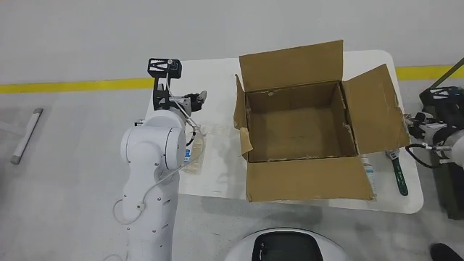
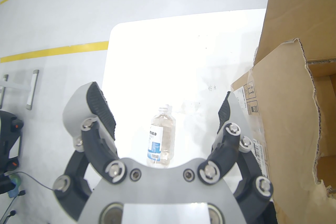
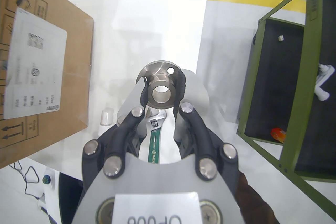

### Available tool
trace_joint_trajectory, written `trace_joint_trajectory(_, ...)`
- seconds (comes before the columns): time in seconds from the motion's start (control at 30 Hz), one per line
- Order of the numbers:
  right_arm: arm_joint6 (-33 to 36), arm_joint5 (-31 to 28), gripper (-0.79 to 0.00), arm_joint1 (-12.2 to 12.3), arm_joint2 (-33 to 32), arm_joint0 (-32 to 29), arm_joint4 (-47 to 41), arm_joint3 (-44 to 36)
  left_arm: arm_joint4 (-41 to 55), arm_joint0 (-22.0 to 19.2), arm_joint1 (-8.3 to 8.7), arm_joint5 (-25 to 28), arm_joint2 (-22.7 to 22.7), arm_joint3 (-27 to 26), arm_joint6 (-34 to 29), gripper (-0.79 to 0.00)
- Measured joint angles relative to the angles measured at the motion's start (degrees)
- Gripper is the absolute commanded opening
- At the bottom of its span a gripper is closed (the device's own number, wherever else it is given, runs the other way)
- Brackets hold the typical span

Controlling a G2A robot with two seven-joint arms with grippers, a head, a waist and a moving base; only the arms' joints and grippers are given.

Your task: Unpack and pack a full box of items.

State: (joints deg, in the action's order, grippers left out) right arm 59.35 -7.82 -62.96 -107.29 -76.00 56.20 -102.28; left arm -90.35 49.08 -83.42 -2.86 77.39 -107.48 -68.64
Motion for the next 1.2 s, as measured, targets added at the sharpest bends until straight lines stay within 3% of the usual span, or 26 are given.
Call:
trace_joint_trajectory(0.33,3.3,-1.4,-0.785,0.5,8.1,6.3,5.0,7.9,0.0,0.0,0.00,0.0,0.0,0.0,0.0,0.000)
trace_joint_trajectory(0.9,5.1,-3.1,-0.785,0.6,16.5,15.6,6.9,19.2,0.0,0.0,0.00,0.0,0.0,0.0,0.0,0.000)
trace_joint_trajectory(1.03,5.3,-3.0,-0.585,0.7,17.2,16.6,6.6,20.2,0.0,0.0,0.00,0.0,0.0,0.0,0.0,0.000)
trace_joint_trajectory(1.2,5.5,-3.0,-0.459,0.8,17.7,17.3,6.1,21.2,0.0,0.0,0.00,0.0,0.0,0.0,0.0,0.000)
